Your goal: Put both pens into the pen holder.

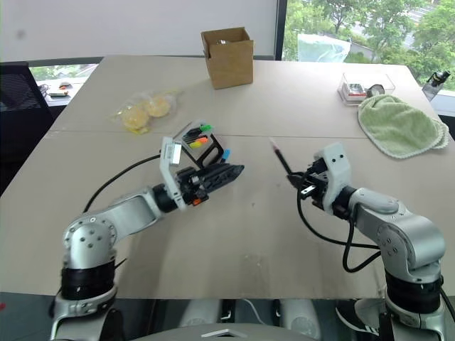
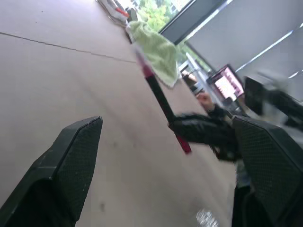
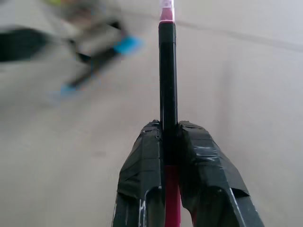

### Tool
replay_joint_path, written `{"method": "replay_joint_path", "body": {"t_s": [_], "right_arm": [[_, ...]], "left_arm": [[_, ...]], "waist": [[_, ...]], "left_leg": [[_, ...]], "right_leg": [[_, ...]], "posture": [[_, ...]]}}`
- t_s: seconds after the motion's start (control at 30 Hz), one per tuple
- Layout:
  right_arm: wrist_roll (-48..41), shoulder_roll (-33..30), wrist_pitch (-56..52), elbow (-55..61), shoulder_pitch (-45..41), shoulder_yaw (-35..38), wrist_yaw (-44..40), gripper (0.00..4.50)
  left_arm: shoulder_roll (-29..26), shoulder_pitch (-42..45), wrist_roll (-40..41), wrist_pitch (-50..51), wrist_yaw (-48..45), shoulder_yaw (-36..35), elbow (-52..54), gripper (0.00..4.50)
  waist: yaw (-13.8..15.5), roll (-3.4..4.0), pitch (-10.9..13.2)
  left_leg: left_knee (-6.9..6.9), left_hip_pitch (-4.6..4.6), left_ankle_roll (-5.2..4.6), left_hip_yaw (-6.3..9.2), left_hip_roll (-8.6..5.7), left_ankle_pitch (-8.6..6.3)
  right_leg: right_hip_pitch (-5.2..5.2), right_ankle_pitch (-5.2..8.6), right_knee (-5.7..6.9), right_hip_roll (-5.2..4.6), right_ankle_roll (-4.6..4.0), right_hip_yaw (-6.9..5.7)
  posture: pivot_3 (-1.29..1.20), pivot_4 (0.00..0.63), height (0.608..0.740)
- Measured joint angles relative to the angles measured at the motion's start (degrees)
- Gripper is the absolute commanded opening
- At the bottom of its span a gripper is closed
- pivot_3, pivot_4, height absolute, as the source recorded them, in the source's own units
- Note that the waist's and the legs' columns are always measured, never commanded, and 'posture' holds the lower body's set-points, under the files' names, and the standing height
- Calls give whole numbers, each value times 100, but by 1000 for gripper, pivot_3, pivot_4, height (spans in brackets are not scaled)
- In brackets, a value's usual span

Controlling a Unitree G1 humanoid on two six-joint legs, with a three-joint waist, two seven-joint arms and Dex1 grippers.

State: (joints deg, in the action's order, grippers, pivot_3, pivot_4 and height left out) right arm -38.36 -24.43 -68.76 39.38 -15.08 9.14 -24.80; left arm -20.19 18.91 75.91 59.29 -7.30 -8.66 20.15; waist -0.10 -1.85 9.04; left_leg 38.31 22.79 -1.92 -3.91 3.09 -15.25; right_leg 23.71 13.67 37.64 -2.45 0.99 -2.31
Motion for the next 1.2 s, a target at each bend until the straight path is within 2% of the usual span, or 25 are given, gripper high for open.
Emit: {"method": "replay_joint_path", "body": {"t_s": [0.13,0.37,0.47,0.57,0.7,0.73,0.9,1.03,1.17,1.2], "right_arm": [[-371,109,-51,364,-1,-203,31,61],[-535,108,-53,443,-2,-374,212,61],[-655,87,-45,521,19,-374,272,0],[-776,47,-35,578,74,-383,276,0],[-929,20,20,575,81,-395,290,0],[-934,7,20,568,86,-412,291,0],[-933,-7,163,537,82,-488,293,0],[-1178,58,467,438,26,-394,155,1816],[-1612,-338,645,513,125,-108,-174,3762],[-1759,-586,734,516,231,128,-344,3934]], "left_arm": [[278,396,302,8,314,4,-383,4500],[266,600,301,53,263,37,-545,4500],[270,599,301,62,241,46,-550,3669],[316,598,302,61,238,50,-550,2323],[359,596,386,62,110,82,-548,311],[369,599,435,62,79,94,-511,54],[287,603,426,30,-16,85,-505,54],[-53,655,140,-55,-189,92,-356,0],[-511,779,-20,-130,-419,-82,-247,0],[-740,980,-17,-231,-497,-323,-179,0]], "waist": [[-2,-1,0],[-2,-1,0],[0,-1,0],[1,-1,0],[0,-1,0],[1,-2,0],[-2,-1,0],[-10,0,2],[5,-2,5],[24,-3,6]], "left_leg": [[3,-1,0,-9,-9,0],[3,-1,1,-12,-40,1],[2,0,1,-9,-40,1],[2,0,1,-9,-40,1],[2,0,1,-9,-41,1],[2,1,1,-8,-41,1],[2,0,1,-8,-42,1],[0,0,0,-8,-44,1],[0,5,0,-4,-38,0],[0,7,0,-4,-38,0]], "right_leg": [[-1,0,-3,-5,0,7],[-1,0,-3,-18,0,12],[-1,0,-3,-18,1,9],[-1,1,-4,-19,1,9],[-1,1,-3,-20,1,9],[0,1,-3,-20,1,9],[-1,1,-3,-20,1,9],[0,1,-4,-20,1,10],[0,2,-9,-21,2,3],[-1,2,-13,-23,2,4]], "posture": [[0,150,740],[0,150,740],[0,150,740],[0,150,740],[0,150,740],[0,150,740],[0,150,740],[0,150,740],[0,150,740],[0,150,740]]}}
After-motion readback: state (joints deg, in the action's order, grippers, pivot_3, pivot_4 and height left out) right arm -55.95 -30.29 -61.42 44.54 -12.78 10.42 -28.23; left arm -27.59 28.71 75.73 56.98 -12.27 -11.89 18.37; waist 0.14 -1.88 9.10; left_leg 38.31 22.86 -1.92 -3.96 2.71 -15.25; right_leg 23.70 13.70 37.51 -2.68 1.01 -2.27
